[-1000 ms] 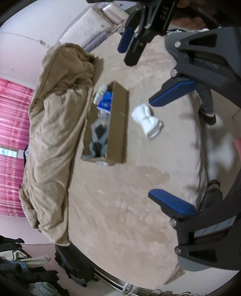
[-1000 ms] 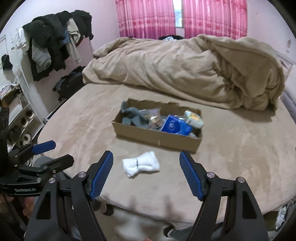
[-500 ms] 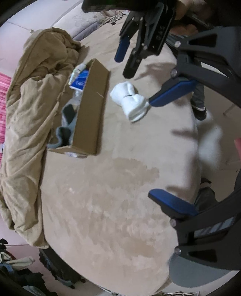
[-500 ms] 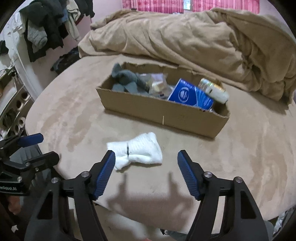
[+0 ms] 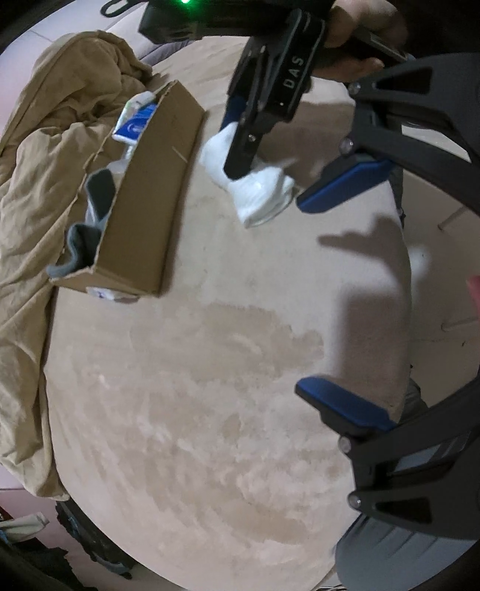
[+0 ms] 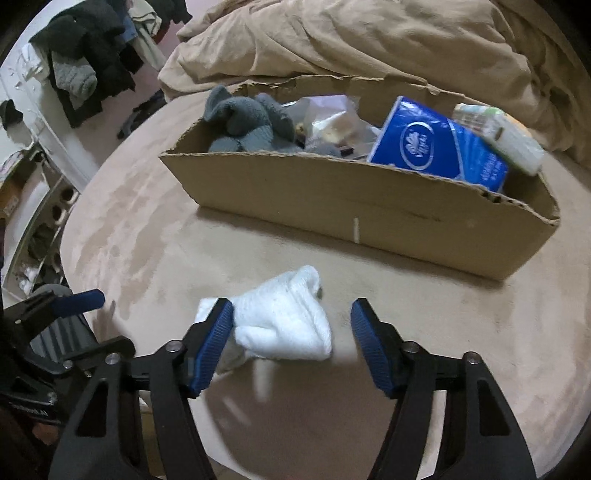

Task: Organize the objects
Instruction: 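Grasp the white socks with the right gripper, then lower the white socks into the box and open the right gripper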

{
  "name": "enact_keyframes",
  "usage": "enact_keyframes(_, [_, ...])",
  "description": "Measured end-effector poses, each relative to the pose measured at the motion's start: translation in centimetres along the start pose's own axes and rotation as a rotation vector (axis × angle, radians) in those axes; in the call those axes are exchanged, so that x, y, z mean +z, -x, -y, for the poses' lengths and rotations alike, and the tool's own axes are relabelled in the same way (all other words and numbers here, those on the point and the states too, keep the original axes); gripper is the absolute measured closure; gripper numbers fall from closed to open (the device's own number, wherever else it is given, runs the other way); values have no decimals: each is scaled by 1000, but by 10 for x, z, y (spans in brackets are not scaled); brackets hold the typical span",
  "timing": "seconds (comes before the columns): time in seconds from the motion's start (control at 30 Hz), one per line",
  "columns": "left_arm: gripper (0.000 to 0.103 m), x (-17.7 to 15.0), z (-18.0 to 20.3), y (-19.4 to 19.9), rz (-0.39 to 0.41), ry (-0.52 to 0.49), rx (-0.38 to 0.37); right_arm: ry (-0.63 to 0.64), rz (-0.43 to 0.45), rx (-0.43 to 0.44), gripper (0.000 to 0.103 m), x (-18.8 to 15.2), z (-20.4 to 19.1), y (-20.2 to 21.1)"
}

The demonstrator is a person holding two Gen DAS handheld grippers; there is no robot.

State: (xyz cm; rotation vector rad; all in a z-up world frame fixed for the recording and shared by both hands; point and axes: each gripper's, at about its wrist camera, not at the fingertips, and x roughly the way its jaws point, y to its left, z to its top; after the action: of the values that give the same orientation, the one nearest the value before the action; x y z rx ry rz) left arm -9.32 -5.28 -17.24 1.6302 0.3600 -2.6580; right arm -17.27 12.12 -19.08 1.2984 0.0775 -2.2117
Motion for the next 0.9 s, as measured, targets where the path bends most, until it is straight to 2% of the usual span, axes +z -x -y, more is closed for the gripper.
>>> enact_keyframes(0.03, [11, 0, 0, 1, 2, 2, -1, -7, -3, 26, 58, -1, 0, 0])
enact_keyframes(0.07, [11, -1, 0, 2, 4, 4, 0, -6, -5, 48, 60, -3, -2, 1])
enact_keyframes(0.17, [11, 0, 2, 8, 18, 3, -2, 28, 6, 21, 66, -5, -10, 5])
enact_keyframes(0.23, [11, -1, 4, 15, 34, -2, -3, 20, 6, 25, 76, -5, -10, 9])
enact_keyframes(0.3, [11, 0, 5, 20, 45, -6, -4, 13, 15, 23, 80, -5, -10, 16])
enact_keyframes(0.57, [11, 12, 11, 44, 103, -22, -16, 16, 81, -3, 81, 1, -12, 56])
enact_keyframes(0.9, [11, 51, 18, 56, 193, -53, -26, 21, 220, -76, 81, 40, 1, 103])
